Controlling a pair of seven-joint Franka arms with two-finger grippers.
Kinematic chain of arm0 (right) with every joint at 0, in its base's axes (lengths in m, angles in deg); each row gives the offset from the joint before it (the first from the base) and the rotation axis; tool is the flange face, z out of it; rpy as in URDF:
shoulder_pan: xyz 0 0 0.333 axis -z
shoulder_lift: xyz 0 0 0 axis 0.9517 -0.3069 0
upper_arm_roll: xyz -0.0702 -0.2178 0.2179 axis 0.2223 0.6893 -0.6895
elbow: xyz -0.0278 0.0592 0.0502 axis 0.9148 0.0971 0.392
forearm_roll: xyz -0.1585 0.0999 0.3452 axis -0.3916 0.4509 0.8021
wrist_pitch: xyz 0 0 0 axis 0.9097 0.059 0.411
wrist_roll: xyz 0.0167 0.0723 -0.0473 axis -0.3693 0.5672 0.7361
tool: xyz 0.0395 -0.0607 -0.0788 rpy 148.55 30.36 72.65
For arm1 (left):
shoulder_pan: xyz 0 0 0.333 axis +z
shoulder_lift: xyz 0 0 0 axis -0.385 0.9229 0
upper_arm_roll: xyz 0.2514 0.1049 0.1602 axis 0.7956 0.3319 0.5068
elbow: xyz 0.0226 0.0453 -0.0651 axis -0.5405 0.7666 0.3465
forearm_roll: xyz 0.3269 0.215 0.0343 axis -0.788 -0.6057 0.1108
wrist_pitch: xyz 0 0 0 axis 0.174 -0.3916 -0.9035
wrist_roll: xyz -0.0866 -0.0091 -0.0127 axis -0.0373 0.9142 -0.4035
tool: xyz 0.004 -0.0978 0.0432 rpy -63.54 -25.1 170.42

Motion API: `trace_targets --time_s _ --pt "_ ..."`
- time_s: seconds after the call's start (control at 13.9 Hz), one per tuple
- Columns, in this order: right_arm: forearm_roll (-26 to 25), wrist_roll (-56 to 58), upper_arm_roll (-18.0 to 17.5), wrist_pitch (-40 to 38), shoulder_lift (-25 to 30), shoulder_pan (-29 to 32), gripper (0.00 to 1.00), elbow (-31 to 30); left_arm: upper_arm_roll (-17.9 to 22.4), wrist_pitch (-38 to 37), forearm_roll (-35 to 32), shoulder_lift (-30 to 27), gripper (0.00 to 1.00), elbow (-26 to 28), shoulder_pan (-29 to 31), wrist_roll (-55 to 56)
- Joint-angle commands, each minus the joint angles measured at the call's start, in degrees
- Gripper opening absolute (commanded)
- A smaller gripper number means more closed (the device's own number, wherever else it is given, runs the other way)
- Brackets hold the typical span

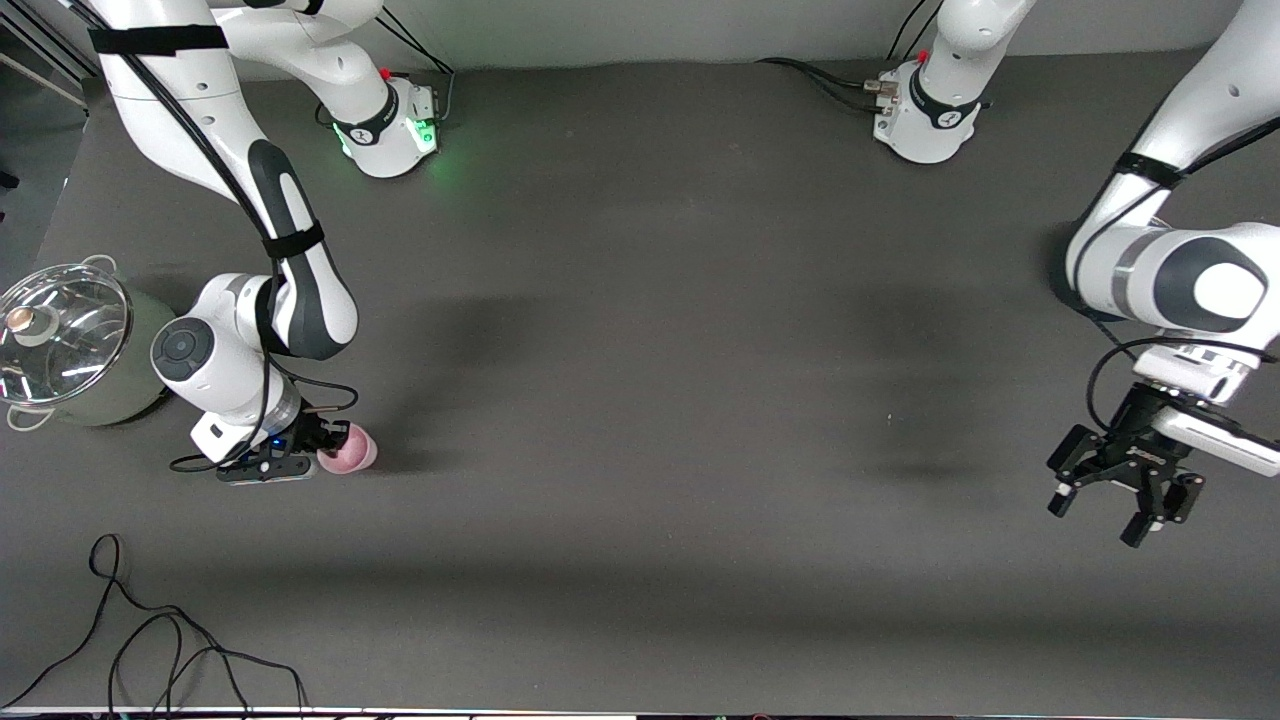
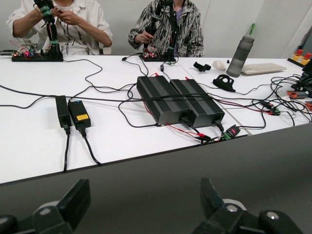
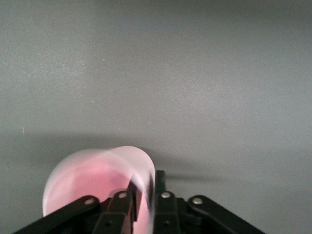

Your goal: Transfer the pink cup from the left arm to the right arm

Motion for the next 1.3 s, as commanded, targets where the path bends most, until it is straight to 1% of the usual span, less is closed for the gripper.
trace_targets --time_s 0.0,0.22,0.29,0.36,0.43,0.51,0.58,0.65,0.72,0.79,0.94,1.01,1.15,1.23 --pt "1.8 5.7 0.3 0.5 0.3 0.2 0.36 0.2 -0.3 -5.7 -2.9 -2.9 1.0 2.4 4.2 0.3" --pt "1.8 5.8 0.4 -0.3 1.2 0.7 0.38 0.2 0.5 -10.5 -4.5 -3.0 1.0 1.9 6.1 0.8" --pt "1.9 5.3 0.4 -1.5 2.3 0.6 0.45 0.3 1.0 -12.4 -5.4 -3.0 1.0 1.6 6.4 1.1" --pt "2.0 5.0 0.6 -3.7 4.0 0.5 0.58 0.7 1.8 -14.6 -7.2 -3.0 1.0 0.9 6.6 4.3" --pt "2.2 4.8 0.9 -6.1 5.9 0.6 0.78 1.3 2.7 -18.0 -11.1 -4.0 1.0 0.2 6.6 9.6" --pt "2.7 3.7 1.1 -9.4 8.3 0.6 0.92 2.2 4.8 -23.1 -18.1 -4.4 1.0 -1.5 6.5 18.3" --pt "2.7 1.8 1.1 -12.9 11.0 0.6 0.93 3.3 6.7 -29.0 -26.2 -4.4 1.0 -4.1 6.1 28.3" --pt "2.7 -0.5 1.1 -16.6 13.3 0.6 0.94 5.0 7.5 -35.6 -35.1 -4.4 1.0 -7.9 5.9 39.0" --pt "2.7 -1.9 1.1 -21.2 15.2 0.5 1.0 7.2 7.5 -41.6 -43.0 -3.7 1.0 -12.2 5.7 48.0" --pt "2.7 -3.3 1.2 -25.8 16.7 0.5 1.0 10.1 7.6 -46.9 -49.5 -3.3 1.0 -16.4 5.3 56.2" --pt "2.6 -6.4 2.4 -35.2 17.9 0.4 1.0 16.8 7.5 -56.0 -59.9 -3.6 1.0 -21.7 3.9 67.9" --pt "2.1 -7.9 2.6 -40.6 17.9 0.4 1.0 21.0 7.2 -59.9 -63.4 -3.8 1.0 -23.5 3.4 71.7" --pt "1.4 -9.9 3.7 -49.2 17.9 0.4 1.0 27.6 6.8 -65.7 -69.9 -5.5 1.0 -25.4 2.4 74.5" --pt "0.2 -11.2 4.2 -52.2 17.9 0.2 1.0 30.0 6.8 -68.3 -71.8 -7.8 1.0 -25.5 2.4 76.2"
